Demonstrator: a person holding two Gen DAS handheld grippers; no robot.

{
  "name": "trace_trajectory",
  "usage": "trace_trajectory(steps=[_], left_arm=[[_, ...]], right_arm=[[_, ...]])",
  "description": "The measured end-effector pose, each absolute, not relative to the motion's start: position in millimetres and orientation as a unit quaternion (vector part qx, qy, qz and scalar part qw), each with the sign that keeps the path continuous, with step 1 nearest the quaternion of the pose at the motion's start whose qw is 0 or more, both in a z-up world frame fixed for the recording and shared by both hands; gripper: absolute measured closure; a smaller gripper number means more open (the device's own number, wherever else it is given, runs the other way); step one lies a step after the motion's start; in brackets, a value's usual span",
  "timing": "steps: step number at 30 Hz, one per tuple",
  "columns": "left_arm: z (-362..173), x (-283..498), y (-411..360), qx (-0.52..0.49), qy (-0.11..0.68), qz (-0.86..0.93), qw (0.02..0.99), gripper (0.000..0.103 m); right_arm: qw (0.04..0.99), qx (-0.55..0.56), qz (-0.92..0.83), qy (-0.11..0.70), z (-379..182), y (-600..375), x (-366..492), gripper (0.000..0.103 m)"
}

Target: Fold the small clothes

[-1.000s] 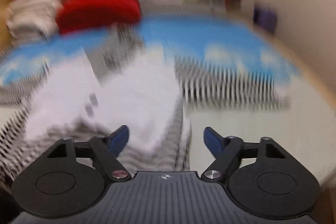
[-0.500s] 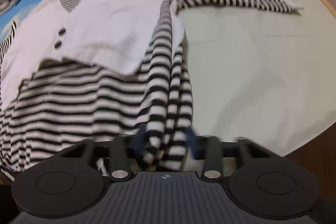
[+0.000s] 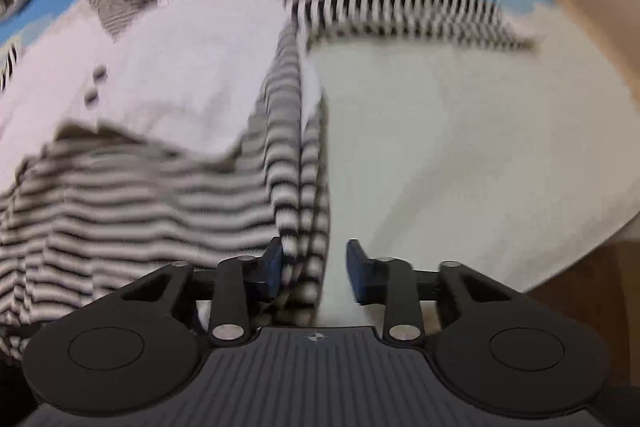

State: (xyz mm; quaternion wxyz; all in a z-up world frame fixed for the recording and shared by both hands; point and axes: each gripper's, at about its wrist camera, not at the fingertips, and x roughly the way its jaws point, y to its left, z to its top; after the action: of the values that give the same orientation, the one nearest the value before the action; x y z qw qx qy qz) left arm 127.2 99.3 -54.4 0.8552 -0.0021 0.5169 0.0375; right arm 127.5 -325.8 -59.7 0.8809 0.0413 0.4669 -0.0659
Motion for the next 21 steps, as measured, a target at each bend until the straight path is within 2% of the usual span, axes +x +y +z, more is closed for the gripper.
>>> trace_trajectory(steps=[2, 5, 8, 10, 14, 21], left_arm=[[-40, 123, 91, 0.014, 0.474, 0.020, 0.880, 0.052], [-37, 123, 82, 0.015, 0.460, -0.009, 0.888, 0.052], [-61, 133, 75, 0.022, 0.519, -0.018, 0.854, 0.052], [-83, 135, 71, 0.037, 0.574, -0.012, 0.818, 0.052], [-77, 135, 63, 0.056, 0.554, -0.018, 0.830, 0.051], [-50, 129, 74, 0.012, 0.487, 0.013, 0.873, 0.044]], right_arm=[[0.898, 0.041, -0.046, 0.436, -49, -322, 125, 0.058], [0.899, 0.029, -0.012, 0.437, -52, -310, 127, 0.055], [0.855, 0.006, -0.001, 0.518, -81, -303, 135, 0.047], [0.831, -0.011, -0.019, 0.557, -97, -303, 136, 0.047], [0.863, -0.011, -0.011, 0.505, -76, -303, 134, 0.044], [0.902, -0.030, -0.002, 0.431, -51, -297, 127, 0.044]])
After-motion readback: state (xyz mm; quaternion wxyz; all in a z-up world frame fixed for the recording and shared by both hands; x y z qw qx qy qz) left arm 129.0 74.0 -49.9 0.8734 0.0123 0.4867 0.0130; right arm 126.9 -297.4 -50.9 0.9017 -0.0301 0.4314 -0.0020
